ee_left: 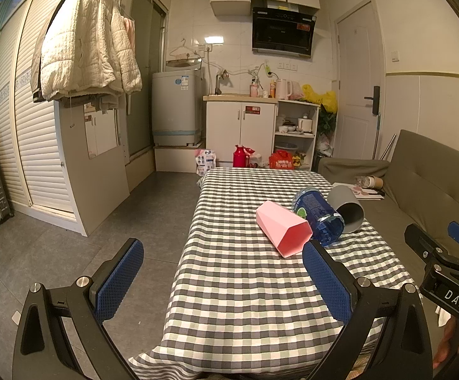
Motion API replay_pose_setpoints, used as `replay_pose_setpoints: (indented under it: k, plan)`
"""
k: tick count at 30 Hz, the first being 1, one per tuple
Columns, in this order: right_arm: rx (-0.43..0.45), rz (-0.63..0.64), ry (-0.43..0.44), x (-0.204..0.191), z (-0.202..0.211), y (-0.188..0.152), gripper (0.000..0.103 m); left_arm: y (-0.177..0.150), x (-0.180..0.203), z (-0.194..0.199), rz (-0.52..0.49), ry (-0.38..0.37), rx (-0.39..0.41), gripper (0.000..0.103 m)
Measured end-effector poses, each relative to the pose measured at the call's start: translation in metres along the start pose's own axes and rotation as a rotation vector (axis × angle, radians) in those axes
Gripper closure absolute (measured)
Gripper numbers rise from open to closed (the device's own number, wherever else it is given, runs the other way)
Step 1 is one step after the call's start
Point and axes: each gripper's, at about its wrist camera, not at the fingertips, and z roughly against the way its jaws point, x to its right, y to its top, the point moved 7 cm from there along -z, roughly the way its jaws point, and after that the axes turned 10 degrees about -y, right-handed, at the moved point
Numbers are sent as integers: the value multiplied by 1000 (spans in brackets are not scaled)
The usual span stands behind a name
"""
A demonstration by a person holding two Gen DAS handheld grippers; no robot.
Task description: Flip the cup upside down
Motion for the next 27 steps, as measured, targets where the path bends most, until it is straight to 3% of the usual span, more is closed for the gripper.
replay_pose_setpoints:
  k: [6, 14, 21, 27]
  plan:
    - [-34, 11, -8, 0, -6, -3, 0, 1, -7, -6, 41, 9, -46, 0]
    - [-131, 12, 13, -1, -41, 5, 0, 9, -16, -43, 41, 30, -106, 0]
    - [-219, 69, 119, -30, -105, 31, 0, 4, -22, -84, 61, 35, -167, 0]
    - [-312, 79, 151, -61, -164, 18, 1, -1, -26, -110, 73, 28, -209, 0]
